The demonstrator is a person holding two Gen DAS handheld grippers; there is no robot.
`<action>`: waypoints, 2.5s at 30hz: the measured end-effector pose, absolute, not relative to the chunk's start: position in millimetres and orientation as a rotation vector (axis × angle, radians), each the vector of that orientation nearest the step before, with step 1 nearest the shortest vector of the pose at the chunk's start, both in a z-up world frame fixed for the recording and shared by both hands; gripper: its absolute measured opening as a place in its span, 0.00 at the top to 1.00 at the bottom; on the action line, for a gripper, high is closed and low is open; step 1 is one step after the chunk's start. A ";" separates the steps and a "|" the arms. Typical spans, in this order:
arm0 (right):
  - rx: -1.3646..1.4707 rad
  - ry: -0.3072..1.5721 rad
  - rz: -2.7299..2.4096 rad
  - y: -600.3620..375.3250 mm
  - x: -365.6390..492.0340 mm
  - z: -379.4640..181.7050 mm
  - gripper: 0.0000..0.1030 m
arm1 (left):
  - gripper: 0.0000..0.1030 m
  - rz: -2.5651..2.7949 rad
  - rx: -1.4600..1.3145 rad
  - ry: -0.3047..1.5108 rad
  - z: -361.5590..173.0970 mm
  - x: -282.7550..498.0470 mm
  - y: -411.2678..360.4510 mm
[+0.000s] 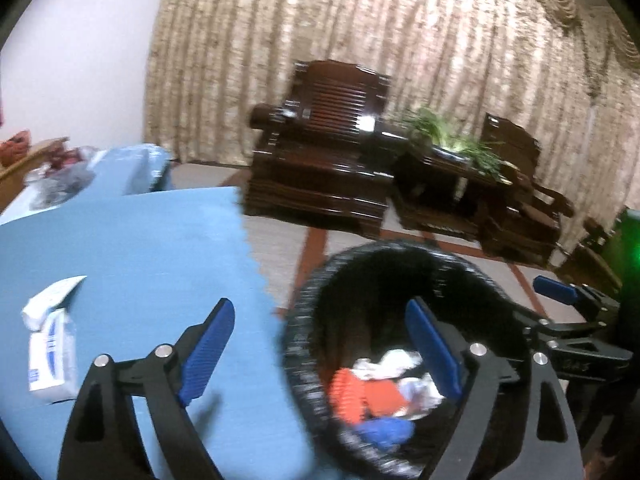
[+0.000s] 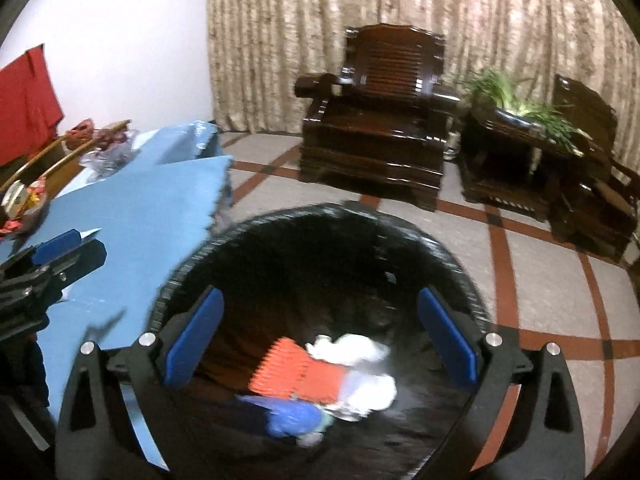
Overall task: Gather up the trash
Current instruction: 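Move the left gripper to the alcohol pad box and grasp it, then lift the alcohol pad box with the left gripper while the right gripper approaches the white ointment tube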
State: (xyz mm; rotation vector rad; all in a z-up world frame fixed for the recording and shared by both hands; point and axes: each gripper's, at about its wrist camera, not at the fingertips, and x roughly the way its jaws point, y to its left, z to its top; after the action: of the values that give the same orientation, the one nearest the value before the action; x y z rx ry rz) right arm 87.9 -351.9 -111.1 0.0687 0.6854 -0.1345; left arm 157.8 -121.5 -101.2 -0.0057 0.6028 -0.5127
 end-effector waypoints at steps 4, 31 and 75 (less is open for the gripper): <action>0.063 0.674 -0.065 -321.0 100.1 -105.4 0.08 | 0.16 -0.400 -0.007 0.590 -101.4 160.0 -77.1; -0.024 0.703 0.235 -143.7 197.8 -131.4 0.08 | 0.18 -0.034 -0.071 0.730 -179.7 201.7 87.7; -0.037 0.726 0.324 -61.9 221.6 -144.2 0.08 | 0.48 0.075 -0.100 0.777 -171.8 181.7 159.9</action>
State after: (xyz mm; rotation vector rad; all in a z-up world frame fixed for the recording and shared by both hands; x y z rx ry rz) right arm 221.6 -61.9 -144.2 -0.0368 0.7258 0.3236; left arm 181.7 159.9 -171.8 -0.1003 0.7766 0.0745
